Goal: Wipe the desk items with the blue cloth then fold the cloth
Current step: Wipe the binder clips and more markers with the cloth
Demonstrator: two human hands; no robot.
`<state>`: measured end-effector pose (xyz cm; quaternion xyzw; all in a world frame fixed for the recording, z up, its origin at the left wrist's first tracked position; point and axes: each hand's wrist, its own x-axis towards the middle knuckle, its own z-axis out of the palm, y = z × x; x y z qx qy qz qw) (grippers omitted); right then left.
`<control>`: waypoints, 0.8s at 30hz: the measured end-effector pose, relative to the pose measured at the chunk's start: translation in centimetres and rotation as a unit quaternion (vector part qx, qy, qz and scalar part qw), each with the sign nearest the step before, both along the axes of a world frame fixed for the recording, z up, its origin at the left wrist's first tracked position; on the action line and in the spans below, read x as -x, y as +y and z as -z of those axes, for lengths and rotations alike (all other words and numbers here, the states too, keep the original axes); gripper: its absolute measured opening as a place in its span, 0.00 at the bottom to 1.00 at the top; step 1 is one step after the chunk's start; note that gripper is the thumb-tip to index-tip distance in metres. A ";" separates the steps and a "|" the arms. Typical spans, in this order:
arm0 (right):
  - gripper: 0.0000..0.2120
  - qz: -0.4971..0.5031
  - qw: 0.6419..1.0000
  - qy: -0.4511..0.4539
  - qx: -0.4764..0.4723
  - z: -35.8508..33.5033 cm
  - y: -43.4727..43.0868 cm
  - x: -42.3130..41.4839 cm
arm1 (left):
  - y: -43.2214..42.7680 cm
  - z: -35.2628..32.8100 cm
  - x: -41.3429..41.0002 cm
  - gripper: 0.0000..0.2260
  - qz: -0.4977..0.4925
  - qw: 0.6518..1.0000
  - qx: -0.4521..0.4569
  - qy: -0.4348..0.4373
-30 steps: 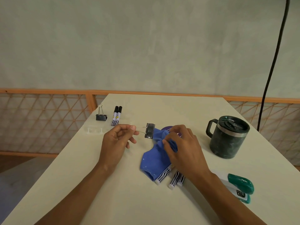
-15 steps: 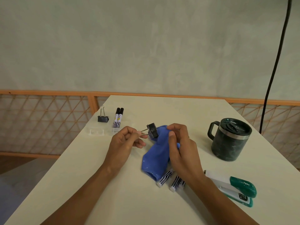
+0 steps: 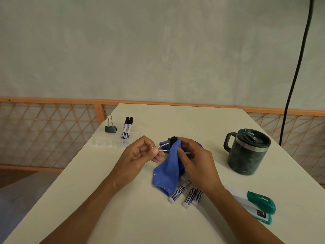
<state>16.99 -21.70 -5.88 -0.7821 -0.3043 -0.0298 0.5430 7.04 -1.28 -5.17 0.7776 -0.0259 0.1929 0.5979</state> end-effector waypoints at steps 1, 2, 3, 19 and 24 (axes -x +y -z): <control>0.14 -0.002 1.000 0.000 0.004 0.0 0.0 0.0 | 0.1 0.0 0.0 0.07 -0.004 1.000 0.001 0.004; 0.13 -0.002 1.000 0.001 0.005 -0.1 0.0 0.0 | 0.1 0.0 -0.1 0.07 -0.012 1.000 0.000 0.008; 0.13 -0.003 1.000 0.005 0.000 -0.1 0.1 0.0 | 0.0 0.2 -0.2 0.06 -0.025 1.000 -0.006 0.012; 0.09 0.034 0.999 -0.018 -0.025 0.2 1.2 0.8 | -1.0 0.7 -0.8 0.05 -0.110 0.969 -0.201 -0.094; 0.11 -0.032 0.998 0.021 -0.051 -0.1 1.2 1.3 | -0.5 0.6 -1.0 0.06 -0.111 0.955 -0.245 -0.125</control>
